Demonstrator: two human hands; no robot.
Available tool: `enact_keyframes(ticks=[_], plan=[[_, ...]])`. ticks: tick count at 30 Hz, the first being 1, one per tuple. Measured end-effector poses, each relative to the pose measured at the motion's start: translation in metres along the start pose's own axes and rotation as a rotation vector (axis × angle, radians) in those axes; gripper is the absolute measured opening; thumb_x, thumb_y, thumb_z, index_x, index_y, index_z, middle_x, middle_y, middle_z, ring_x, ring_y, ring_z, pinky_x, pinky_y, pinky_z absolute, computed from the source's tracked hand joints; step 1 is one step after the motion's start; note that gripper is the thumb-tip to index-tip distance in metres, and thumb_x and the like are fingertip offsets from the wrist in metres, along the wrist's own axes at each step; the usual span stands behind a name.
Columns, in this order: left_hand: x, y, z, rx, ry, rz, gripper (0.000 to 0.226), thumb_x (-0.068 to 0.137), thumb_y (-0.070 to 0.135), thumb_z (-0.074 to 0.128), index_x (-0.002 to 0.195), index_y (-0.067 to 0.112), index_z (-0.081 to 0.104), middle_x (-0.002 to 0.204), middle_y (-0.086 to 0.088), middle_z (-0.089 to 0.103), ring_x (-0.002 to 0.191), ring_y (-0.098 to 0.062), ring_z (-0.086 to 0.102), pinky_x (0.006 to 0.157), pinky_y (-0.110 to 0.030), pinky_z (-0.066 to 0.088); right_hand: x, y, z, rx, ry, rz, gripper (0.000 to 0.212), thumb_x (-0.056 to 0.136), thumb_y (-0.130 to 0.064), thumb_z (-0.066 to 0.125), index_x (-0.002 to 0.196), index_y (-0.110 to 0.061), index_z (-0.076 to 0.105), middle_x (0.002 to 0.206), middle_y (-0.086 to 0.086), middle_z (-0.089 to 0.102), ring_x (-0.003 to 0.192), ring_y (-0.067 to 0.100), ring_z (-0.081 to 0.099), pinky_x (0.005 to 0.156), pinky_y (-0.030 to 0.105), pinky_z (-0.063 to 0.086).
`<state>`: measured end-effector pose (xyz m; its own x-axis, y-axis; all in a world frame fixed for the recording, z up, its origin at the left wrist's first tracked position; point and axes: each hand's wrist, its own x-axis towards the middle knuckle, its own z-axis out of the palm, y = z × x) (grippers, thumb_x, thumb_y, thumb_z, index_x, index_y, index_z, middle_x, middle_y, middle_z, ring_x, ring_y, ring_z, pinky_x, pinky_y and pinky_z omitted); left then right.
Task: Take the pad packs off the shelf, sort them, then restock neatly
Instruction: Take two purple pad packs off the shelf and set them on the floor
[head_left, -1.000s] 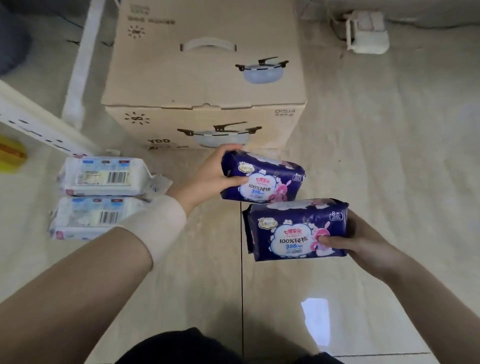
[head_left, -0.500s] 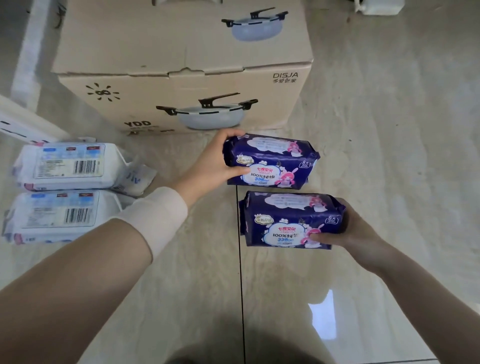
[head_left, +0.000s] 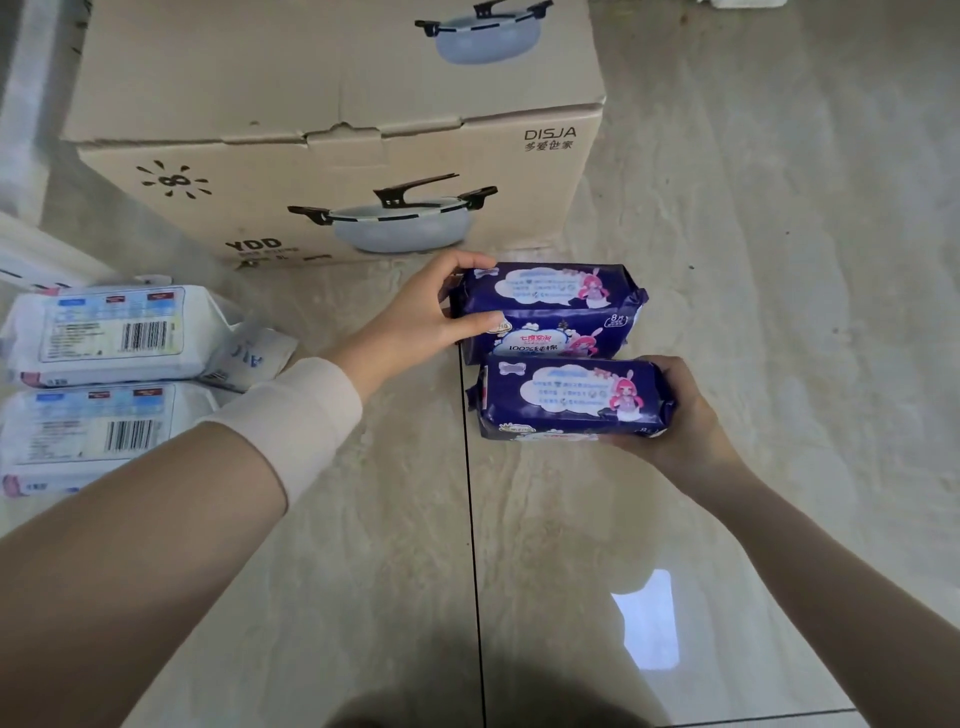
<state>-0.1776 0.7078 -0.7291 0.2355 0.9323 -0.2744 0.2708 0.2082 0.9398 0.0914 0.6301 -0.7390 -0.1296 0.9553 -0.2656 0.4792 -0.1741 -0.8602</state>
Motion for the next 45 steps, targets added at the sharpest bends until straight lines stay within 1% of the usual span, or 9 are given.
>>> enact_keyframes(ticks=[9, 13, 18, 22, 28, 33, 39, 42, 45], plan=[[-0.005, -0.002, 0.005, -0.029, -0.035, 0.012, 0.051, 0.075, 0.005, 0.074, 0.115, 0.023, 0.047, 0.12, 0.007, 0.054, 0.11, -0.006, 0.052, 0.087, -0.014, 0.044, -0.004, -0.001, -0.001, -0.029, 0.03, -0.081, 0.077, 0.059, -0.011, 0.086, 0.123, -0.006, 0.043, 0.108, -0.015, 0.055, 0.091, -0.011, 0.055, 0.076, 0.006, 0.045], [-0.009, -0.003, 0.006, -0.022, -0.044, 0.036, 0.048, 0.071, 0.022, 0.07, 0.111, 0.031, 0.048, 0.12, 0.006, 0.055, 0.114, -0.009, 0.052, 0.097, -0.02, 0.042, -0.004, 0.002, -0.002, -0.034, 0.059, -0.057, 0.063, 0.065, -0.002, 0.081, 0.117, -0.006, 0.047, 0.103, -0.015, 0.055, 0.089, -0.011, 0.054, 0.073, 0.004, 0.045], [-0.013, -0.003, 0.009, -0.04, -0.039, 0.031, 0.047, 0.073, 0.018, 0.069, 0.114, 0.026, 0.047, 0.126, 0.001, 0.052, 0.121, -0.011, 0.048, 0.101, -0.021, 0.039, -0.001, 0.003, -0.002, -0.066, 0.074, -0.043, 0.059, 0.066, -0.003, 0.08, 0.115, -0.003, 0.048, 0.102, -0.005, 0.056, 0.085, -0.013, 0.054, 0.07, 0.002, 0.044], [-0.015, -0.005, 0.009, -0.038, -0.031, 0.03, 0.046, 0.081, 0.001, 0.066, 0.118, 0.02, 0.046, 0.129, -0.001, 0.05, 0.124, -0.013, 0.046, 0.1, -0.018, 0.039, 0.002, 0.001, -0.002, -0.071, 0.072, -0.036, 0.058, 0.067, -0.004, 0.08, 0.115, -0.002, 0.048, 0.105, -0.001, 0.057, 0.085, 0.001, 0.057, 0.069, 0.002, 0.043], [-0.016, -0.005, 0.012, -0.032, -0.014, 0.035, 0.047, 0.081, 0.002, 0.066, 0.118, 0.021, 0.045, 0.13, 0.0, 0.05, 0.123, -0.012, 0.046, 0.095, -0.015, 0.041, 0.004, 0.0, -0.003, -0.058, 0.08, -0.022, 0.057, 0.068, -0.001, 0.079, 0.115, -0.004, 0.048, 0.104, 0.0, 0.058, 0.085, 0.014, 0.057, 0.069, 0.004, 0.044], [-0.018, -0.006, 0.016, -0.023, -0.012, 0.038, 0.048, 0.083, 0.005, 0.066, 0.12, 0.024, 0.043, 0.13, 0.004, 0.048, 0.124, -0.008, 0.044, 0.092, -0.011, 0.041, 0.002, -0.001, -0.004, -0.041, 0.093, -0.002, 0.057, 0.067, 0.002, 0.078, 0.115, -0.004, 0.048, 0.104, 0.001, 0.058, 0.085, 0.011, 0.057, 0.07, 0.004, 0.044], [-0.016, -0.001, 0.017, -0.012, -0.023, 0.044, 0.047, 0.083, 0.0, 0.065, 0.12, 0.019, 0.043, 0.128, 0.003, 0.049, 0.12, -0.007, 0.046, 0.091, -0.009, 0.04, 0.002, -0.001, -0.005, -0.065, 0.082, 0.016, 0.057, 0.068, 0.002, 0.077, 0.116, -0.004, 0.048, 0.103, -0.001, 0.058, 0.079, -0.012, 0.056, 0.068, 0.003, 0.043], [-0.016, 0.0, 0.015, 0.006, -0.029, 0.034, 0.047, 0.083, 0.002, 0.065, 0.121, 0.021, 0.044, 0.13, 0.003, 0.048, 0.122, -0.007, 0.045, 0.091, -0.008, 0.04, 0.001, -0.001, -0.005, -0.063, 0.076, 0.015, 0.057, 0.068, 0.003, 0.077, 0.116, -0.005, 0.047, 0.105, 0.001, 0.058, 0.083, -0.002, 0.059, 0.07, 0.004, 0.044], [-0.017, 0.001, 0.015, 0.024, -0.034, 0.03, 0.047, 0.084, 0.003, 0.064, 0.121, 0.021, 0.044, 0.131, 0.004, 0.048, 0.124, -0.006, 0.044, 0.092, -0.008, 0.04, 0.0, 0.001, -0.005, -0.074, 0.065, 0.008, 0.057, 0.069, 0.003, 0.076, 0.116, -0.004, 0.046, 0.105, -0.001, 0.057, 0.083, -0.008, 0.057, 0.071, 0.004, 0.044]])
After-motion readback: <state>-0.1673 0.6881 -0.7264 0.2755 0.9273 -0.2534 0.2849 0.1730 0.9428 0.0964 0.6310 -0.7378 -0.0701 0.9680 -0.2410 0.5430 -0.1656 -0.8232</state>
